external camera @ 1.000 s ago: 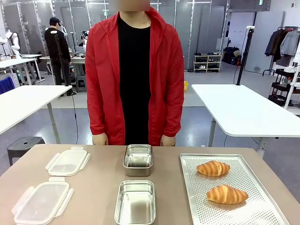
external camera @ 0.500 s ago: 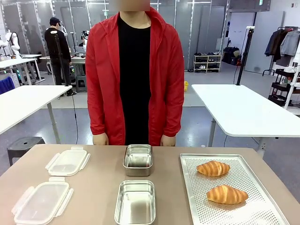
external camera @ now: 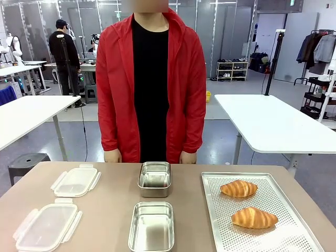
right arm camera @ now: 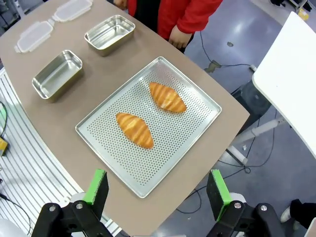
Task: Place the bread into the airtight container.
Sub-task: Pick up a Butter Roll and place it into an empty Airtight Container.
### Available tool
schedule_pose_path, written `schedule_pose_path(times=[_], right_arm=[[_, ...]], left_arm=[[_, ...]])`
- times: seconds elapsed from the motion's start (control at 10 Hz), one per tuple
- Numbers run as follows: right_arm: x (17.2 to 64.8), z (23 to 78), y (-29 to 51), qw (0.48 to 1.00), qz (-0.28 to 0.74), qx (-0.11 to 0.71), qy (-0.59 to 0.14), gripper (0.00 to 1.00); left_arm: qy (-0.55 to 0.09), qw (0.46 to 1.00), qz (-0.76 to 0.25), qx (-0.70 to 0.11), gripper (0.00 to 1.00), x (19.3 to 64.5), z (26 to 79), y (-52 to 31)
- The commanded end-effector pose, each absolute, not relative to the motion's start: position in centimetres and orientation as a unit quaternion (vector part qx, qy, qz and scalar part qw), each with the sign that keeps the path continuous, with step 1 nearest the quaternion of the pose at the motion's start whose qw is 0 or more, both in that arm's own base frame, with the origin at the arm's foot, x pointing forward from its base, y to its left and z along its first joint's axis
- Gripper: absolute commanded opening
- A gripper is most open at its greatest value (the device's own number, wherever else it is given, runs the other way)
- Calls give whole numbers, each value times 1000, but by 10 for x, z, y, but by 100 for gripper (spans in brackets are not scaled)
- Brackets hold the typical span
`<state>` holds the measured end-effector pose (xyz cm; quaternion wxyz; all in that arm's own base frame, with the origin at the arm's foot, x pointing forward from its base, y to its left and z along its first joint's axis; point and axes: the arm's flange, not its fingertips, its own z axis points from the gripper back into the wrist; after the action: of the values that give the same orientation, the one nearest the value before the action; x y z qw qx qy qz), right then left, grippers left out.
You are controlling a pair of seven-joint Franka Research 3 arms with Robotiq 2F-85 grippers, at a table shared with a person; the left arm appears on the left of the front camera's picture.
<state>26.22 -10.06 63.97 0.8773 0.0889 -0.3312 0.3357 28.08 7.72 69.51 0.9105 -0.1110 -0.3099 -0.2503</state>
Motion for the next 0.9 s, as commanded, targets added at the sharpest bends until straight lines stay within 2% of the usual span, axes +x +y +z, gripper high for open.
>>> schedule_pose_path(times=[0.0, 0.1, 0.3, 0.5, 0.8], right_arm=[[262, 640, -101, 877, 336, 89, -331, 100], [260, 646, -85, 853, 403, 53, -327, 100], [269, 646, -43, 800, 533, -20, -274, 100], [297, 626, -7, 776, 594, -34, -212, 100], [338, 556, 27, 753, 640, -48, -145, 100]], left_arm=[[-311, 909, -254, -112, 100, 281, 698, 77], [-311, 909, -254, -112, 100, 281, 698, 77], [-311, 909, -254, -112, 100, 281, 698, 77], [-311, 909, -254, -112, 100, 281, 698, 77], [-311, 909, -254, -112, 100, 281, 698, 77]])
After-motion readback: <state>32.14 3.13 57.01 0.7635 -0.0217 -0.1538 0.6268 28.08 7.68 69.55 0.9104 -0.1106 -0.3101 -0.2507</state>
